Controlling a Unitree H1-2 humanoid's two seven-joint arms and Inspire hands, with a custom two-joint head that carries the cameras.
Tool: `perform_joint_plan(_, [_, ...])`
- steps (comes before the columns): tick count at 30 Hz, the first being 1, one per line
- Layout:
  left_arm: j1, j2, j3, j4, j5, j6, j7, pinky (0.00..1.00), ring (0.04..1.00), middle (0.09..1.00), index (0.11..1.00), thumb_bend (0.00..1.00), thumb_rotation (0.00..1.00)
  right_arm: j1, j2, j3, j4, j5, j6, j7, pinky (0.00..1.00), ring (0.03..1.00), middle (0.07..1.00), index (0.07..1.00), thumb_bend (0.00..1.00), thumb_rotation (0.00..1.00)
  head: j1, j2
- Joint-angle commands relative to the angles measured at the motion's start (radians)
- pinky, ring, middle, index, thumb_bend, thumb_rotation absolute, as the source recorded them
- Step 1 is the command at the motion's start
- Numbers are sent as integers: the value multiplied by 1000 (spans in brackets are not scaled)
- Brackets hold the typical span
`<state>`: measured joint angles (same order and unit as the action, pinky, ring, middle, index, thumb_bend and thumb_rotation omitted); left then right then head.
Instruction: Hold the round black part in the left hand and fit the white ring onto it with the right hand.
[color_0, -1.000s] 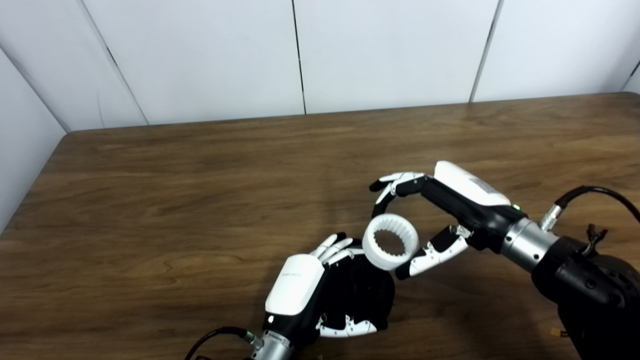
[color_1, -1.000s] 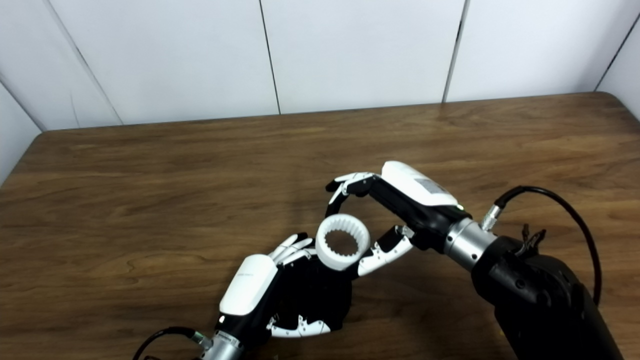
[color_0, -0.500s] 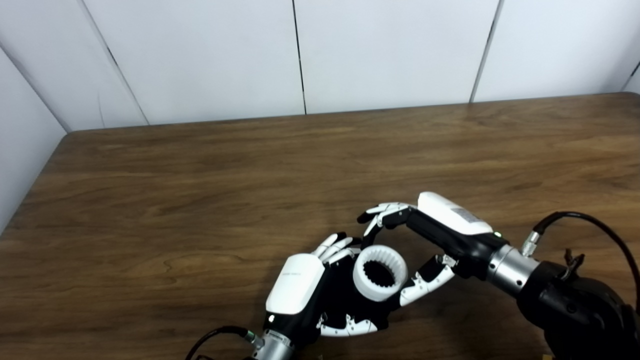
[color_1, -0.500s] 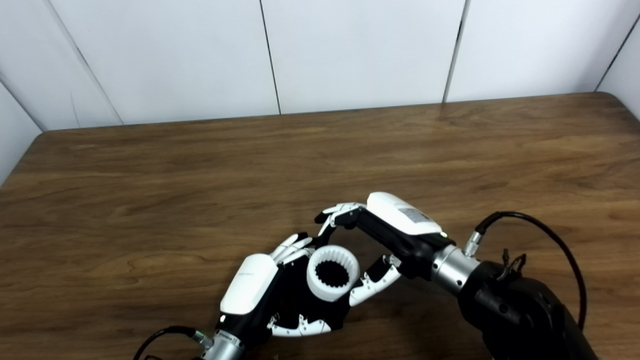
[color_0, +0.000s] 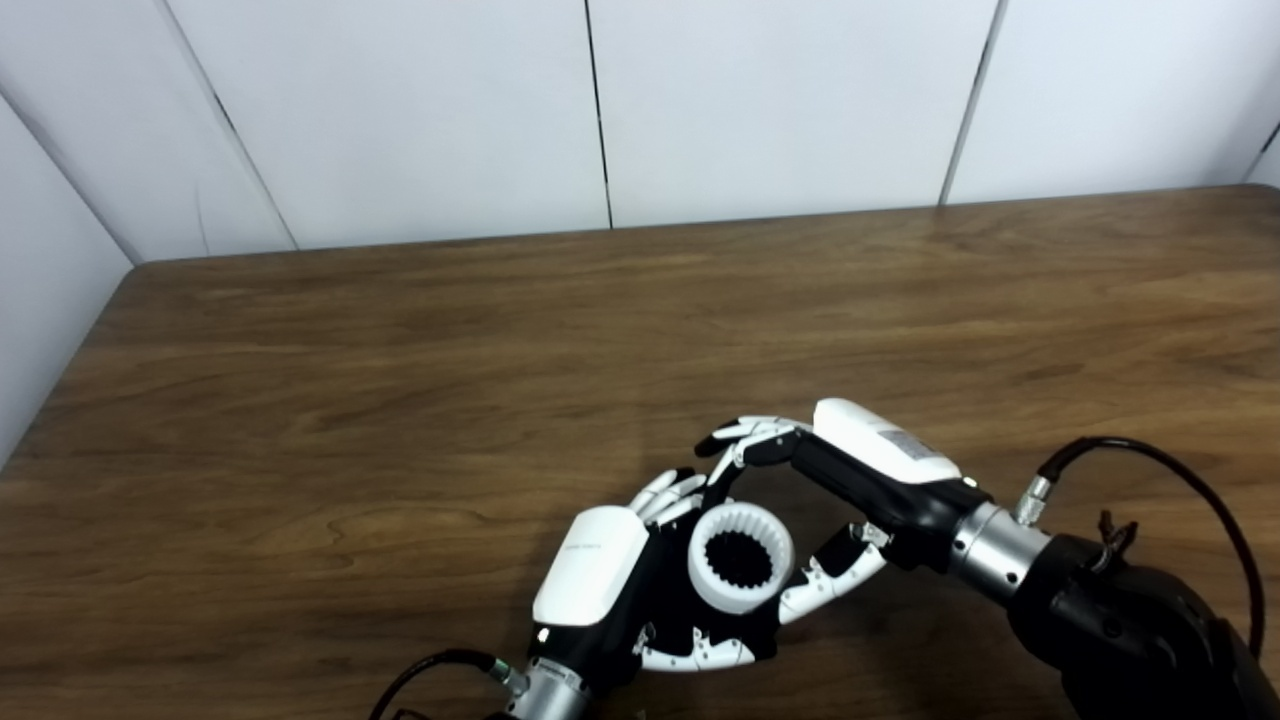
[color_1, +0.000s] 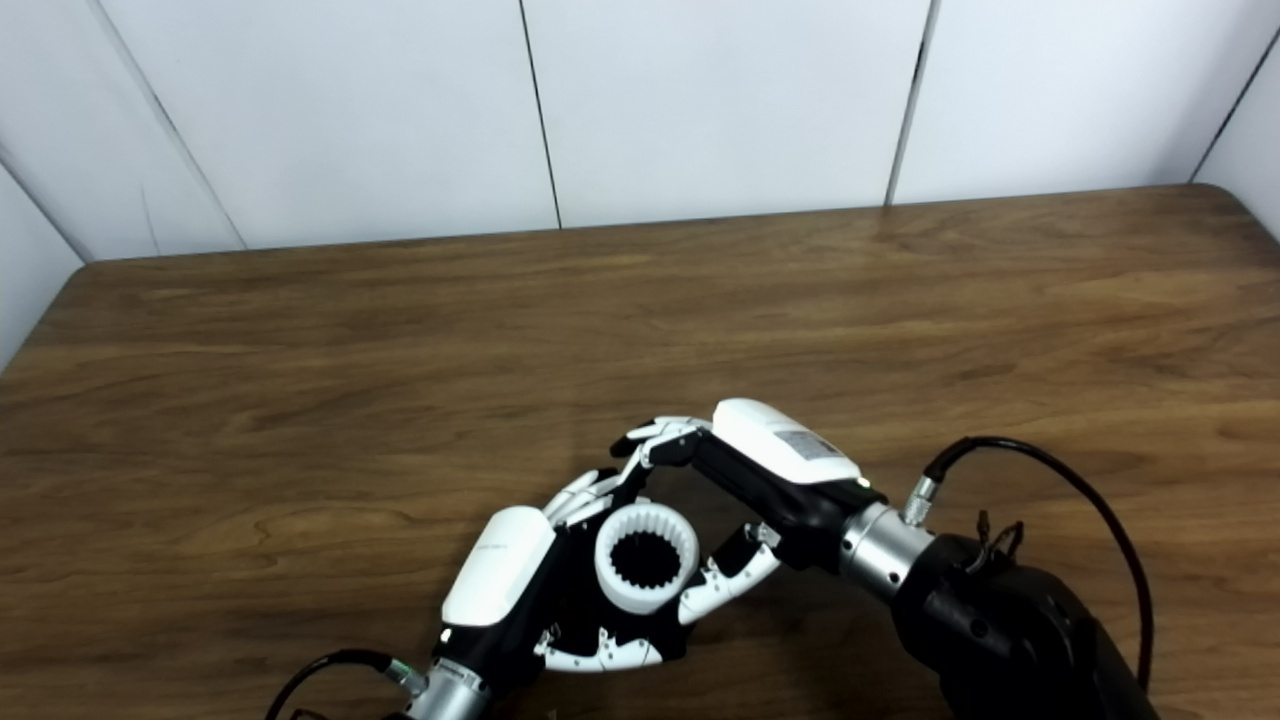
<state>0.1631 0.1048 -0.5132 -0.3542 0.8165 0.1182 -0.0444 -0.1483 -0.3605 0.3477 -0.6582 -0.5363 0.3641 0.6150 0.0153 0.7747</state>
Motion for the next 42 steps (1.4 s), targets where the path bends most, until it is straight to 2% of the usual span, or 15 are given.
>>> perform_joint_plan(1, [22,-45,-5,10,2,43,-36,753,906,876,716,830,354,-20,5,-6,-9,-5,-25,-19,787,908,843,491,524,154,1,0])
perform_joint_plan(18, [26,-60,-10,4,-64,89,-43,764,869,854,790,854,364,-21,6,-12,-2,0,-28,-23,785,907,841,491,524,155,5,3])
perform_joint_plan(21, [26,-63,-6,15,-97,74,-25,744,844,836,804,859,367,-22,3,-12,-3,1,-29,-21,786,907,841,491,524,154,6,3])
perform_joint_plan(28, [24,-69,-2,21,-151,90,-20,706,812,820,838,869,387,-23,1,-13,-5,2,-21,-16,788,907,842,491,524,154,7,4])
perform_joint_plan(42, [21,-79,-1,7,-213,133,-27,713,807,839,875,895,369,-12,-25,6,1,-49,-76,-12,797,909,843,491,524,154,6,12])
